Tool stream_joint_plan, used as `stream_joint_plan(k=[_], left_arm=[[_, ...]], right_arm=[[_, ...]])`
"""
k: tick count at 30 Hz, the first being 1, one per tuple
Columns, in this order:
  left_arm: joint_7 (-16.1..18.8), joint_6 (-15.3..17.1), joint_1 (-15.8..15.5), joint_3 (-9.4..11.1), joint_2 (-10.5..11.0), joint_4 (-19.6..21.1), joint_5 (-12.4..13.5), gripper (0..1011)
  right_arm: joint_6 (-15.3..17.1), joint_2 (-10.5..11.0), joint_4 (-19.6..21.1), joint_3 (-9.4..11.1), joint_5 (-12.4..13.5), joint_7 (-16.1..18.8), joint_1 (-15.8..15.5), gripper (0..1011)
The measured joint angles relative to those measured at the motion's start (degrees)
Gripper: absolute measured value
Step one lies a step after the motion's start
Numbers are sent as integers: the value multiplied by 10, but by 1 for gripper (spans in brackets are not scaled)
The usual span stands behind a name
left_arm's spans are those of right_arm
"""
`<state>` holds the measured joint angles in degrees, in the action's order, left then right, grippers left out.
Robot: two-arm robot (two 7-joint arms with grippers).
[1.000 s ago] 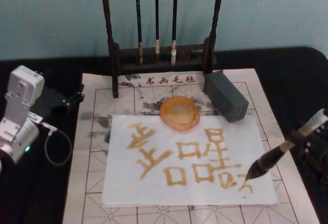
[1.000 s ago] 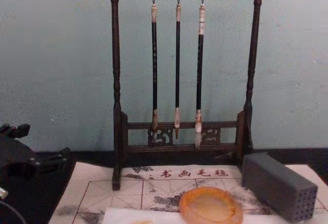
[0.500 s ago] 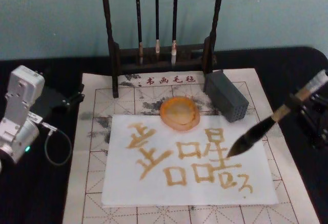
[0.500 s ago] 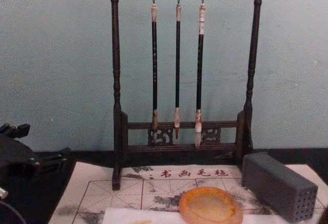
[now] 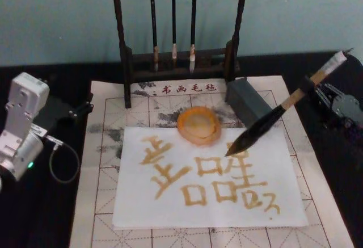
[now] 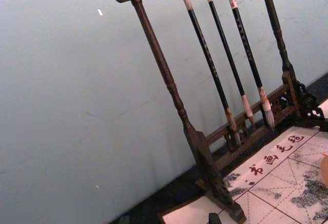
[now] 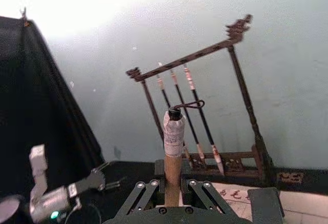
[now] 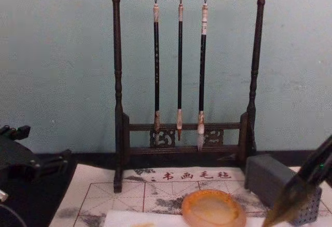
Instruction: Pick up the brush from the inkstone, write on the paper, then place the brush back to its original position.
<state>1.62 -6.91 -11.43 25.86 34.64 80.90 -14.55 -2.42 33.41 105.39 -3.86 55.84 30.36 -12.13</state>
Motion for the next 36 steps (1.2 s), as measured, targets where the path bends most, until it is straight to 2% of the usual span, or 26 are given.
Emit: stream_joint_plan(k=[13, 17, 26, 36], left_arm=[[0, 0, 0, 0, 0, 0, 0, 1001], [0, 0, 0, 0, 0, 0, 0, 1001], [0, 0, 0, 0, 0, 0, 0, 1001], [0, 0, 0, 0, 0, 0, 0, 1001]], right_arm=[[48, -38, -80, -34, 86, -37, 76, 195], [57, -45, -100, -43, 102, -51, 95, 195], [63, -57, -136, -69, 112, -79, 135, 195], [45, -67, -172, -101, 98, -111, 174, 195]])
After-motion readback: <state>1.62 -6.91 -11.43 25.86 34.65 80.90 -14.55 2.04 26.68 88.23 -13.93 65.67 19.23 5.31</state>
